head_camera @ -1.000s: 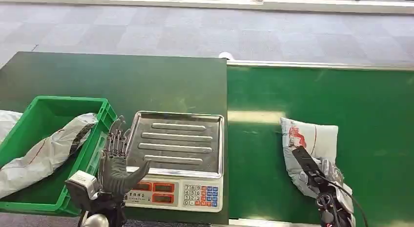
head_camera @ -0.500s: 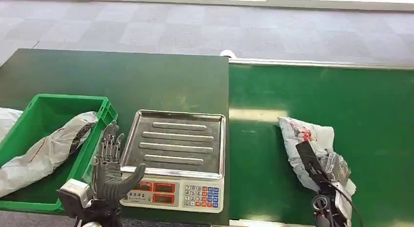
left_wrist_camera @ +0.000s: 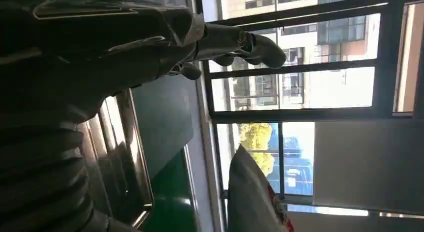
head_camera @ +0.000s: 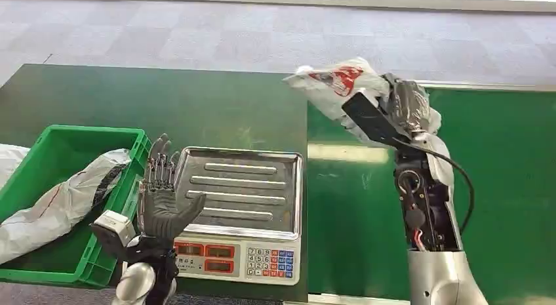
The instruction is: Moved the parcel from conveyor to table for the left to box.
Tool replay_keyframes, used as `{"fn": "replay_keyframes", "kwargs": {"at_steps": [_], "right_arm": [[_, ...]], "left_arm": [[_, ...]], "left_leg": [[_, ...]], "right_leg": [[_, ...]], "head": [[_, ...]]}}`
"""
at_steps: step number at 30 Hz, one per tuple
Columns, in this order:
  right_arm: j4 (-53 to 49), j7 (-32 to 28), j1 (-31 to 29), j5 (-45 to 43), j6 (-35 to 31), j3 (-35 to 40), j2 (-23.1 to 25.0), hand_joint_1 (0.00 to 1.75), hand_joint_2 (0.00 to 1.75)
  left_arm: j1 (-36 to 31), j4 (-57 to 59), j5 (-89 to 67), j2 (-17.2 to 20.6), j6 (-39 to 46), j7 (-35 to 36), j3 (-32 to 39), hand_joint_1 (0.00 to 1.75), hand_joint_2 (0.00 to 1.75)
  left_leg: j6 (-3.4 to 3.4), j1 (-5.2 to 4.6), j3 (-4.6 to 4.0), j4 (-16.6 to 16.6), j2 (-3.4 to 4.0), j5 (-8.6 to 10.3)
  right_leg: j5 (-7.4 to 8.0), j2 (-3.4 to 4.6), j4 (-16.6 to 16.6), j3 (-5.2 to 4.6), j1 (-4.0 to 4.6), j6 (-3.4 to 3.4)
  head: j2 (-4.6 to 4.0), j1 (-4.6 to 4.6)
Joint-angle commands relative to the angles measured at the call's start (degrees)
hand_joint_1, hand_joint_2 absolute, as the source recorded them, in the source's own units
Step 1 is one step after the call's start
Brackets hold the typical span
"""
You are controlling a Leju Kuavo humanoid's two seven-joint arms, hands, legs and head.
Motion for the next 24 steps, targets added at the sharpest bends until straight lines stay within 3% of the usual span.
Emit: {"fn": "replay_keyframes", "kwargs": {"at_steps": [1,8,14,24], "right_arm": [[27.1,-3.0,-15.1,-2.6,-0.1,17.0,6.9,1.75,1.75],[29.0,-3.9,-15.1,-3.9,1.1,20.8,9.4,1.75,1.75],[31.7,-4.3,-15.3,-5.7,2.9,25.5,14.8,1.75,1.75],[32.0,-4.9,-14.7,-8.9,2.7,28.5,15.3,1.75,1.75]], "left_arm": [[-6.0,6.3,1.6,2.3,2.6,0.1,-3.4,0.00,1.75],[-6.8,6.2,2.0,2.2,3.7,0.1,-3.6,0.00,1.75],[-9.4,5.9,3.2,2.0,8.1,0.0,-2.4,0.00,1.75],[-7.2,4.1,7.4,0.9,13.9,-1.6,0.2,0.00,1.75]], "left_leg": [[0.05,-0.04,0.01,-0.1,0.28,0.04],[0.05,-0.04,-0.21,0.0,0.04,0.04],[0.03,-0.03,-0.37,0.0,-0.02,0.03],[0.06,-0.02,-0.43,0.0,-0.08,0.04]], "right_leg": [[0.09,0.25,0.1,-0.12,-0.01,-0.15],[0.03,0.02,0.1,-0.28,-0.01,-0.14],[0.02,0.03,0.1,-0.44,-0.02,-0.10],[0.03,-0.04,0.1,-0.48,0.01,-0.12]], "head": [[0.00,0.00],[0.00,0.02],[0.00,0.02],[0.00,0.02]]}}
